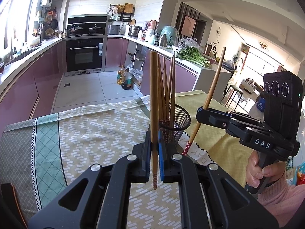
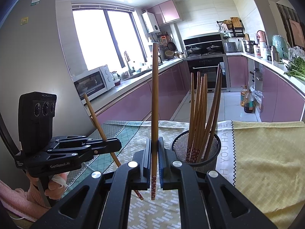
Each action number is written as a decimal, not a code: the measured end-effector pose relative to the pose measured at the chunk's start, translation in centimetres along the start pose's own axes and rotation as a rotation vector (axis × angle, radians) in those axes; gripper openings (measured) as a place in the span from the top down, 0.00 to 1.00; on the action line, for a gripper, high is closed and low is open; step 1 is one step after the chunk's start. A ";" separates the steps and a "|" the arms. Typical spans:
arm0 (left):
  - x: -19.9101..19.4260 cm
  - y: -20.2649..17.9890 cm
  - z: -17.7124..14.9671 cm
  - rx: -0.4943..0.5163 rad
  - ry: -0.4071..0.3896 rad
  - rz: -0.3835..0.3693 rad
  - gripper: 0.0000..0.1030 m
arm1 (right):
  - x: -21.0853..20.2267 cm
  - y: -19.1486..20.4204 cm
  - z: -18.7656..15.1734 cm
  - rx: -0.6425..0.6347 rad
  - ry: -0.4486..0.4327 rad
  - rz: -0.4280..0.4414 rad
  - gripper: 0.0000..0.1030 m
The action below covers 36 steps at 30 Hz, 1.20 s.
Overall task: Organize utensils
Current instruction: 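Carry the left tool's chopstick over the cup rim while the right tool follows with its own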
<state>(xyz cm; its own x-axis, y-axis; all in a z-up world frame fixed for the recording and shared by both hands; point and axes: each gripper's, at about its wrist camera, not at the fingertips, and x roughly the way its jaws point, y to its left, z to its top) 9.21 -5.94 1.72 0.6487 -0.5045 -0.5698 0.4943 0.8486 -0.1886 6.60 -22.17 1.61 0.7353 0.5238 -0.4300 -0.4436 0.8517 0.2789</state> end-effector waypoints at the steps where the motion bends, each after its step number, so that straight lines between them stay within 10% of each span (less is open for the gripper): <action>1: 0.0 -0.1 0.0 0.001 -0.001 -0.001 0.93 | 0.0 0.0 0.0 0.000 -0.001 0.000 0.94; 36: 0.0 -1.1 1.2 0.036 -0.022 -0.021 0.93 | -0.1 0.1 1.0 -0.009 -0.024 -0.011 0.94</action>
<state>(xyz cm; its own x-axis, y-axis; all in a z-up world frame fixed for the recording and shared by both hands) 9.42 -7.07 2.88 0.6503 -0.5262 -0.5479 0.5284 0.8315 -0.1715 7.00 -22.19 2.49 0.7522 0.5141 -0.4122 -0.4401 0.8575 0.2664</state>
